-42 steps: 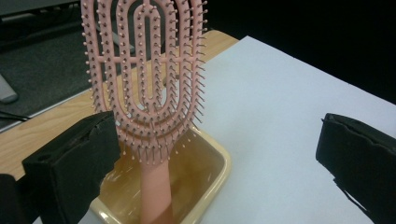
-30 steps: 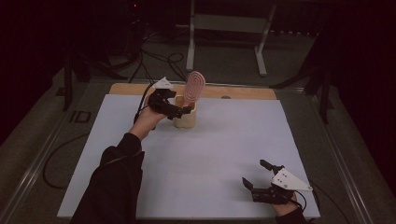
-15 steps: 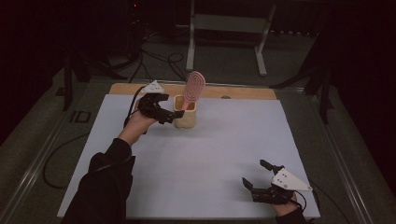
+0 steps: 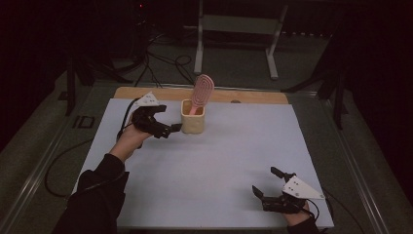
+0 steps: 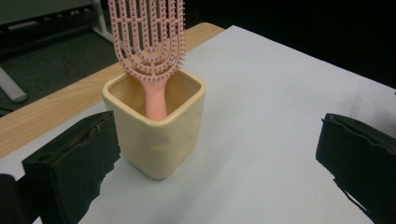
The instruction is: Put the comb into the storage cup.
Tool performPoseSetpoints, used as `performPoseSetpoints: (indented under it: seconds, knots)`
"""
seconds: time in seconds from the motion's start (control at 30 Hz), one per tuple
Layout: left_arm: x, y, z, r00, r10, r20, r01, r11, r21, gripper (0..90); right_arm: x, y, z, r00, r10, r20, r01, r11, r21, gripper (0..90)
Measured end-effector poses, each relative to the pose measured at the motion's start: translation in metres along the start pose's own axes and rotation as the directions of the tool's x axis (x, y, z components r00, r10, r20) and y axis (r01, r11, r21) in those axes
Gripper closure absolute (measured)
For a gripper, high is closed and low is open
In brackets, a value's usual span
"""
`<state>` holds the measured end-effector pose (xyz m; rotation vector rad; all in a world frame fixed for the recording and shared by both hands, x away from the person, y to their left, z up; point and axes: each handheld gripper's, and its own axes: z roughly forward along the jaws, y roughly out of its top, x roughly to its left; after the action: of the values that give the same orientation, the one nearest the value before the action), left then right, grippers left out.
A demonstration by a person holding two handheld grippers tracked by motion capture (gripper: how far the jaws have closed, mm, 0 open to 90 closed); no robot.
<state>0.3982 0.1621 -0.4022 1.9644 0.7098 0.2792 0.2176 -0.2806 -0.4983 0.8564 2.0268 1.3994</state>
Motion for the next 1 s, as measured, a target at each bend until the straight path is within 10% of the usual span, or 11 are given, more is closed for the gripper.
performPoseSetpoints:
  seconds: [1.0]
  knots:
    - [-0.020,-0.072,-0.060,0.9995,-0.022,0.024,0.022,0.9996,-0.016,0.0,0.001,0.000,0.001,1.0000,-0.004,0.003,0.004,1.000,0.008,9.3]
